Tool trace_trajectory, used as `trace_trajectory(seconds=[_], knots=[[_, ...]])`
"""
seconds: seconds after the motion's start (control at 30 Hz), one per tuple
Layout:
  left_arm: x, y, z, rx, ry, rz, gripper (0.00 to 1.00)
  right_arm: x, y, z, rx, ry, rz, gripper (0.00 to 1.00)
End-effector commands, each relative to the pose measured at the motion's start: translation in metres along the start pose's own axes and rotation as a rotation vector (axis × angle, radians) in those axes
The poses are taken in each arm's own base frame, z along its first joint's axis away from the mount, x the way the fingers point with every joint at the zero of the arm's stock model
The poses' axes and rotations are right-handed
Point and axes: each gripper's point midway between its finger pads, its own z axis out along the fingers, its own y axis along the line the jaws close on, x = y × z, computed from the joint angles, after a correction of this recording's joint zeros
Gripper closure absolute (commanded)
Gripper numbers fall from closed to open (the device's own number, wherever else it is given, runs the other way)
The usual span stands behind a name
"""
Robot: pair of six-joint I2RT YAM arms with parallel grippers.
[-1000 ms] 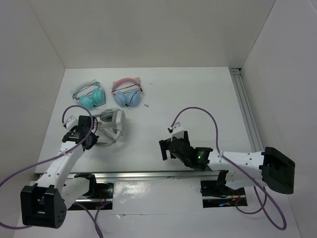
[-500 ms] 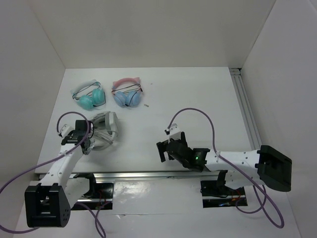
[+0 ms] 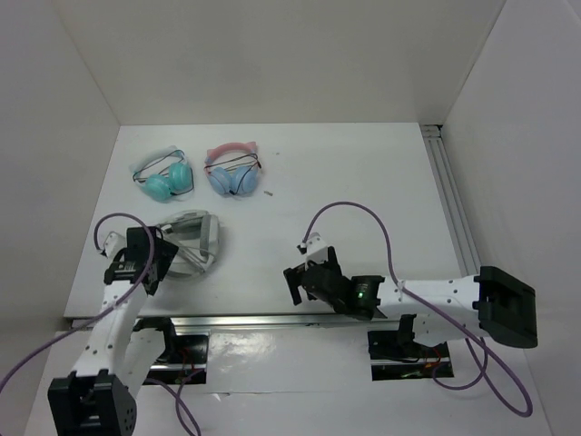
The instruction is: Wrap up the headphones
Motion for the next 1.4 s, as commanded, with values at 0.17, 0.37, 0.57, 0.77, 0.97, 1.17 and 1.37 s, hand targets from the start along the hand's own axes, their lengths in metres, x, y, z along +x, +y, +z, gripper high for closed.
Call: trace_trajectory(seconds=[0.17,0.37,0.57,0.77,0.97,1.17,1.37], knots=[[-0.004,-0.038,-0.071,0.3,0.024,0.068,0.0,-0.056,0.035,-0.057,-0.014,-0.124,0.034,0.0],[-0.004,-0.083,-0.141,0.624,0.072,0.32,0.0,-0.091,0.048,-0.102,0.045,-0.192,0.054,0.0],[-0.023,-0.084,-0.217,0.805,-0.039,0.619,0.0,-0.123,0.072,-0.17,0.105,-0.269,-0.028,0.0],[-0.05,-0.053,-0.266,0.841,-0.244,0.653,0.0,-0.128,0.095,-0.175,0.106,-0.278,-0.07,0.0],[-0.038,-0.038,-0.248,0.83,-0.248,0.652,0.0,-0.153,0.122,-0.217,-0.073,-0.412,0.043,0.0],[-0.042,-0.035,-0.257,0.826,-0.256,0.649,0.0,-0.166,0.117,-0.23,-0.137,-0.431,0.08,0.0],[-0.049,-0.021,-0.267,0.794,-0.274,0.617,0.0,-0.153,0.113,-0.222,-0.041,-0.395,0.005,0.0]])
